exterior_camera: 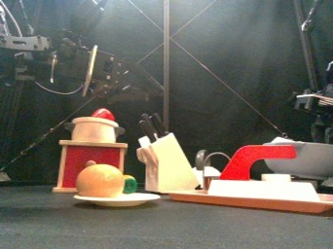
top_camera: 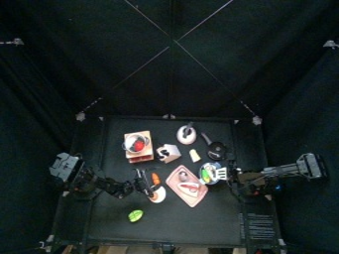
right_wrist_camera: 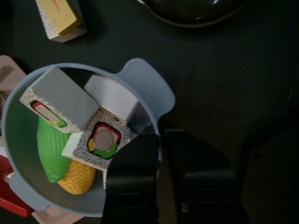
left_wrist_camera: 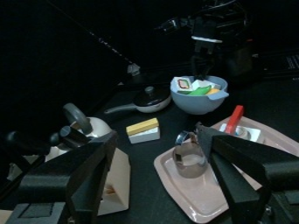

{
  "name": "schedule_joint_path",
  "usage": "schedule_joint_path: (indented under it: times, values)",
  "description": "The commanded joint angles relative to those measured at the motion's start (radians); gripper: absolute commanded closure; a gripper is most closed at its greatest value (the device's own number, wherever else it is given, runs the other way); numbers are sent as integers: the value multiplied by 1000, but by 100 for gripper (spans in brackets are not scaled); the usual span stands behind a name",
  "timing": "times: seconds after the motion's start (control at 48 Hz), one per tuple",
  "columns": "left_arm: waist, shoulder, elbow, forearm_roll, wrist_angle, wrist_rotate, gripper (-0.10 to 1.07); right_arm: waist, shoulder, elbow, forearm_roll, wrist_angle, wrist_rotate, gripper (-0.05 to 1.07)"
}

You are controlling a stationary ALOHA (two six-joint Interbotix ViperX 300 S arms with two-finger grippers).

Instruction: Place bowl to left of plate

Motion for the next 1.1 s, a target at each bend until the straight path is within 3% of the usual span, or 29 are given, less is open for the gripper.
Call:
schedule_joint_path:
  times: [0.0, 0.167, 0.417, 0.812, 1.083]
  values:
    - [-5, -8, 2, -2, -9, 0, -6, 5, -3, -31, -6, -32, -5, 74]
    - [-8, -44, 37, -5, -8, -2, -6, 48, 6, -74, -46, -117, -5, 74]
    - [-17, -72, 71, -67, -8, -2, -6, 127, 97, -176, -126, -176, -3, 74]
    - [-17, -78, 80, -100, -9, -2, -6, 264, 371, -359, -132, -327, -11, 74]
    - [-20, -89, 83, -103, -9, 0, -6, 272, 546, -488, -150, -357, -12, 74]
